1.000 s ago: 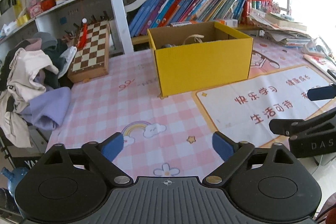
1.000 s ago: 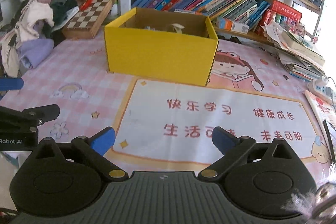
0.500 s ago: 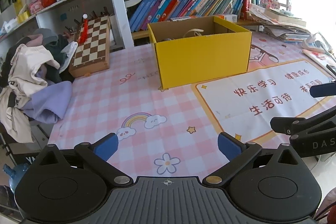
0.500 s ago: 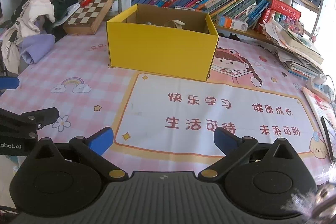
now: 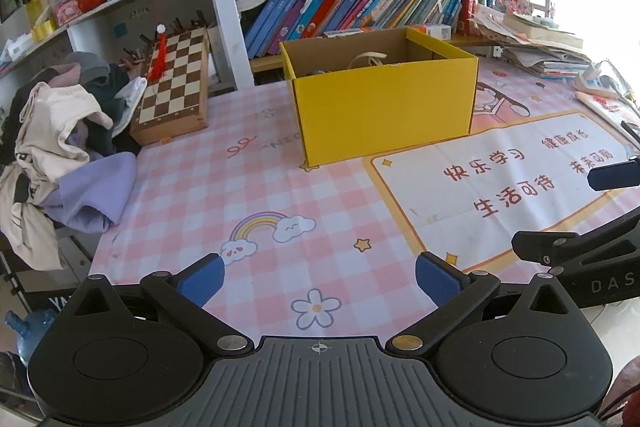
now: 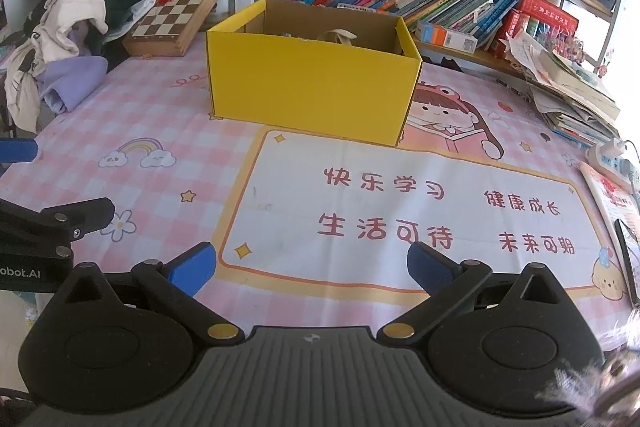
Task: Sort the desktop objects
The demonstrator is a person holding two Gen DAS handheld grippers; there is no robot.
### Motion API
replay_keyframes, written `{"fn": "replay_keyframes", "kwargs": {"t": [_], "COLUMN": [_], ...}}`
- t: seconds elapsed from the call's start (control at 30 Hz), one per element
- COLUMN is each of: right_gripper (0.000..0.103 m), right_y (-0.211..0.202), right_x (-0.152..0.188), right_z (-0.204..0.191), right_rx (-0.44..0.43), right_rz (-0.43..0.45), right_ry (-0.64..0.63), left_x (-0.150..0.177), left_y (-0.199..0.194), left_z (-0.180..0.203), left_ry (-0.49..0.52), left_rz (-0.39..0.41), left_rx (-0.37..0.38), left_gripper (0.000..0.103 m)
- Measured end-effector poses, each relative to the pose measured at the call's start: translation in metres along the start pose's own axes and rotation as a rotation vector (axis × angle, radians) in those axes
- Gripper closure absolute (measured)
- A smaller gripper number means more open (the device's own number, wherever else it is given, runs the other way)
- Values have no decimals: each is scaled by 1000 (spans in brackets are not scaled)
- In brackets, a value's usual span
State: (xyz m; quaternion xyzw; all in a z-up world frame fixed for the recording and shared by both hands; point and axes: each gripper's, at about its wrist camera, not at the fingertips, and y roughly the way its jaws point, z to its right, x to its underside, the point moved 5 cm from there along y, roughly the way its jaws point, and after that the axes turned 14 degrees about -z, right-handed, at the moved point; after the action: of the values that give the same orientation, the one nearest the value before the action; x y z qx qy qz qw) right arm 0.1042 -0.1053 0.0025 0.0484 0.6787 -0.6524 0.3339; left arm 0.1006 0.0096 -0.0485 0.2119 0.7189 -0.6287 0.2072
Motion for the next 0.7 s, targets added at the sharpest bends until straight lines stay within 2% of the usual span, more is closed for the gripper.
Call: {"fn": "replay_keyframes", "kwargs": {"t": [0.7], "right_gripper": [0], "right_y": [1], "right_x": [0], "right_z": [-4], "right_rx": [-2], "right_rz": [-6], "right_ry": [-13], "left_x": [1], "left_y": [2], "left_z": [-8], "left_ry": [-3], "left_rz": [-7], "left_rx": [7], "left_gripper": [0]}}
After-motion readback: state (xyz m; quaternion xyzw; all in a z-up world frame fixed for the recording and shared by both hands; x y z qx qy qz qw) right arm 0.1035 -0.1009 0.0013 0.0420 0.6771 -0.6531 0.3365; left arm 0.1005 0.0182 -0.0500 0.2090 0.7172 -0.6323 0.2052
